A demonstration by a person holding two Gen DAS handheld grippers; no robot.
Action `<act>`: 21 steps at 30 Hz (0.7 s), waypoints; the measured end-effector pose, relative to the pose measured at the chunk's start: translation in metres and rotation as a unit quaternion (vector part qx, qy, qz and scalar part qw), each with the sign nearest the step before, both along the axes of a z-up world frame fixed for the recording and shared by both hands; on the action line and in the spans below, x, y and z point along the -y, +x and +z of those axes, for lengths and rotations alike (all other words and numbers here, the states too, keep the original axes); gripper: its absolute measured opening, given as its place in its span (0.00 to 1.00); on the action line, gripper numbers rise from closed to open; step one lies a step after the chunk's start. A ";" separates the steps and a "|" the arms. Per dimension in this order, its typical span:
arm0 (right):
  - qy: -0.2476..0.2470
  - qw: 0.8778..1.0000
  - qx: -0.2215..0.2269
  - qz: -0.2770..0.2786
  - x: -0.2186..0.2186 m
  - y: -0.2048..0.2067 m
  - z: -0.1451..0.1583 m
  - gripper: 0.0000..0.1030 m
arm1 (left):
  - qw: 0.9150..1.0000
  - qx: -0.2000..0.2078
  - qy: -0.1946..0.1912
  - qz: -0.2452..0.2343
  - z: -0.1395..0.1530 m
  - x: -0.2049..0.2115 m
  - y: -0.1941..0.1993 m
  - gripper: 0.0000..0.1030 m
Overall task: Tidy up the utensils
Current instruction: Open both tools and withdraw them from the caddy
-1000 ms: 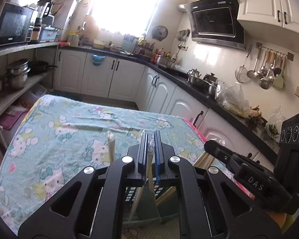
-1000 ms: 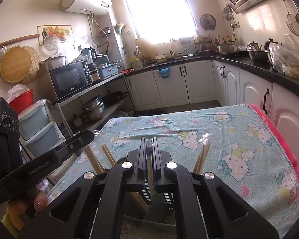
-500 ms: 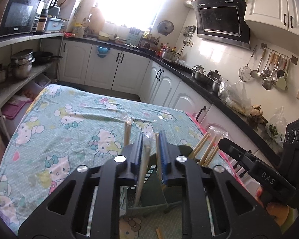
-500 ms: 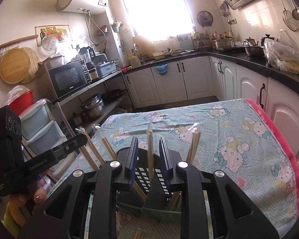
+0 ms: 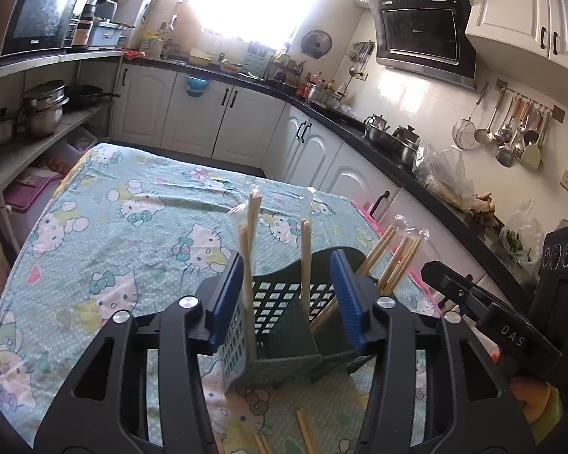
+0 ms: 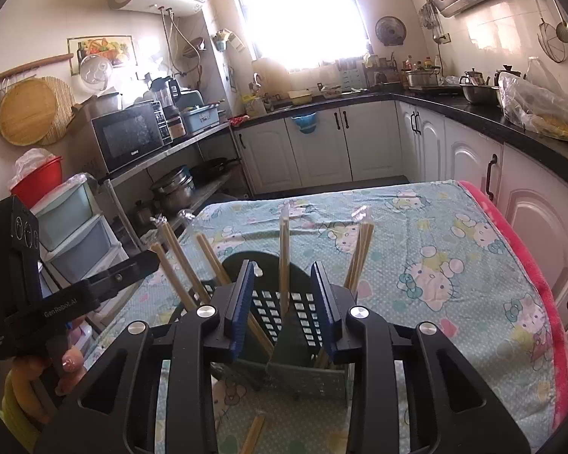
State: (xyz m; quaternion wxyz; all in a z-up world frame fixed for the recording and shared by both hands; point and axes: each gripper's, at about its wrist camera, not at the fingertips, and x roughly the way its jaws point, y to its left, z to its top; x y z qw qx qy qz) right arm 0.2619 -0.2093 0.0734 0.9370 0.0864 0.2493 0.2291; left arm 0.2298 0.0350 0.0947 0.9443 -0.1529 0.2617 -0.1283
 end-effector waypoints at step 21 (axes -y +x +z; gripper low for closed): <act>-0.012 1.000 -0.009 -0.001 0.005 -0.033 -0.007 0.44 | 1.000 0.015 -0.003 -0.013 0.002 -0.006 -0.037 0.81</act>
